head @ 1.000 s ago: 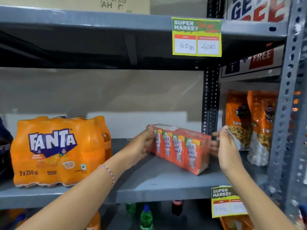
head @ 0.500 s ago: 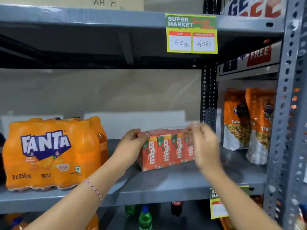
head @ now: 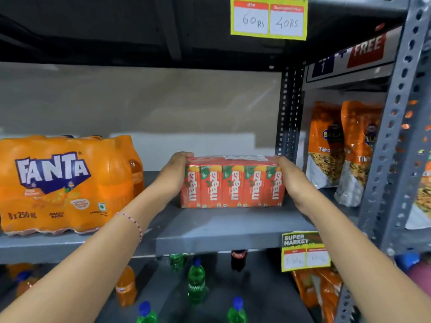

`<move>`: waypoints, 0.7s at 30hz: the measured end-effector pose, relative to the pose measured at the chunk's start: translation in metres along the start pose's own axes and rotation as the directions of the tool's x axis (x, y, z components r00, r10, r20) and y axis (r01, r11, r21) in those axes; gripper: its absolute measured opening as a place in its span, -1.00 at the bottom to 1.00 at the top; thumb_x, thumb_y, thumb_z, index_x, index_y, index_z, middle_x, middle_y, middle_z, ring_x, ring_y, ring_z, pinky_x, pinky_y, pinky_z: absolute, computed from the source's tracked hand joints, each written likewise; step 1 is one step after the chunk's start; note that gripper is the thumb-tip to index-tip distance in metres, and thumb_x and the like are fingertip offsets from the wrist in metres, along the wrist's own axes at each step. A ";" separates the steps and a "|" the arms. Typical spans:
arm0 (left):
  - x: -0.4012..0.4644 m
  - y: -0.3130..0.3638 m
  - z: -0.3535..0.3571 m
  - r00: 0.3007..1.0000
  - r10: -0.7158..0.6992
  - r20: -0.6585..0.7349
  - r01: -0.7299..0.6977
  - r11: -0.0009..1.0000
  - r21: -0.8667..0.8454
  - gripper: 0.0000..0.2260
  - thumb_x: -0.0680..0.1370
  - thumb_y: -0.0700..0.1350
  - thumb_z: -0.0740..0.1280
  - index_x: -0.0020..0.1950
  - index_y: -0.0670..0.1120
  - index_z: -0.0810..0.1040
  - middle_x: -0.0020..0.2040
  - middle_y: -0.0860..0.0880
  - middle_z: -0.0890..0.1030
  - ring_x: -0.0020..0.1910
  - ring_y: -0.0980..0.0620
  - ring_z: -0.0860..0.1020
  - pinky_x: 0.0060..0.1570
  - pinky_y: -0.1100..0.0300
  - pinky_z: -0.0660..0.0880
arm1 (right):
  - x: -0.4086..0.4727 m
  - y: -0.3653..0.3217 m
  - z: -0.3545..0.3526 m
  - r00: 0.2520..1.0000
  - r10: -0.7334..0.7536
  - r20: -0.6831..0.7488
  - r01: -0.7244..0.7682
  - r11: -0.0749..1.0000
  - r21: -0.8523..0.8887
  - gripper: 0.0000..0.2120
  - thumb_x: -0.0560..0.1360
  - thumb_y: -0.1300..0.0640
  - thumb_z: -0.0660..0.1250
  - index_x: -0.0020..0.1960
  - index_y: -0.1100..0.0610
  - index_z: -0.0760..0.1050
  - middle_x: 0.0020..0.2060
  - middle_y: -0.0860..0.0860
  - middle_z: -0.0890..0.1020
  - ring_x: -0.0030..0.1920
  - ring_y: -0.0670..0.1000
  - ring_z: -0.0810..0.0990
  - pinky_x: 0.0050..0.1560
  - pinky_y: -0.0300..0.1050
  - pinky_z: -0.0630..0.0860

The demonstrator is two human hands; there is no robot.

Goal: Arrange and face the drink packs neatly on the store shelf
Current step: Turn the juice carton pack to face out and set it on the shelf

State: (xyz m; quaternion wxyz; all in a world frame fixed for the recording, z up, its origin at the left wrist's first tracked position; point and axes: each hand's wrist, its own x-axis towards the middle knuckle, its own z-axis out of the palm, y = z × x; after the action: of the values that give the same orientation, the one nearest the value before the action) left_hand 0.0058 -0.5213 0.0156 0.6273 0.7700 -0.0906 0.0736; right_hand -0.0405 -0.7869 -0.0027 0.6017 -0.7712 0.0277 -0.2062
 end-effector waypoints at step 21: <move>-0.062 -0.003 0.046 0.997 0.075 0.007 -0.062 0.875 -0.481 -0.74 0.65 0.00 0.09 0.17 0.03 0.54 -0.39 0.06 0.71 -0.47 0.11 0.68 -0.56 0.23 0.55 | -0.042 0.009 -0.034 0.967 0.078 -0.244 -0.016 0.969 0.245 -0.40 0.35 -0.37 0.21 0.10 0.07 0.58 -0.22 0.06 0.76 -0.15 0.09 0.77 -0.25 0.01 0.66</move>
State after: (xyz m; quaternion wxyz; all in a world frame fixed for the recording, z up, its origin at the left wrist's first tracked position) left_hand -0.0542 -0.5627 -0.0104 0.7944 0.5876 -0.1411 0.0610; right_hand -0.0895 -0.8086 -0.0170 0.6872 -0.6590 0.0970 -0.2898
